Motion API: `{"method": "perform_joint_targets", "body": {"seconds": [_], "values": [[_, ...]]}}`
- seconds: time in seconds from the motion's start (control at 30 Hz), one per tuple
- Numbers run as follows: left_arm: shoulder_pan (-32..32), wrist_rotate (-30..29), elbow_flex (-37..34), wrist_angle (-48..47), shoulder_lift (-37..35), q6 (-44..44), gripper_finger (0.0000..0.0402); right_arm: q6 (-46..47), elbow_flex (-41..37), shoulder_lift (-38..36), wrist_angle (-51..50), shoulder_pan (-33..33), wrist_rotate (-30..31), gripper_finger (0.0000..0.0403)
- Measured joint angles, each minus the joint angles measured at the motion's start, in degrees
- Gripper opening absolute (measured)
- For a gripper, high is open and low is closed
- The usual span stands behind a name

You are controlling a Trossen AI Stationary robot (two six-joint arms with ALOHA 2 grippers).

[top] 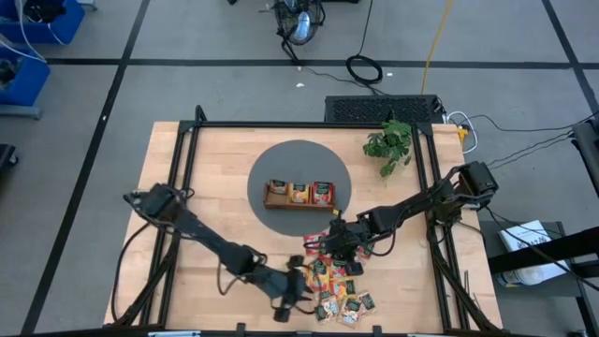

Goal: Pick & Place Tea
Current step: Put the yellow tea bag into the middle section of the wooden organizer

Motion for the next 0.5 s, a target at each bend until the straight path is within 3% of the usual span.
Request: {"method": "perform_joint_targets", "body": {"seconds": [0.2,0.5], "values": [[1.5,2.3,3.95,-0.53,6.31,-5.56,0.0088,-2.88,0.0,-0.02,1.37,-0.07,-0.02,0.0],[2.37,-2.41,4.37,-2.9,8.47,-9.84,0.0087,-6.37,0.0,-0.02,1.85,0.35,-1.54,0.0001]]}}
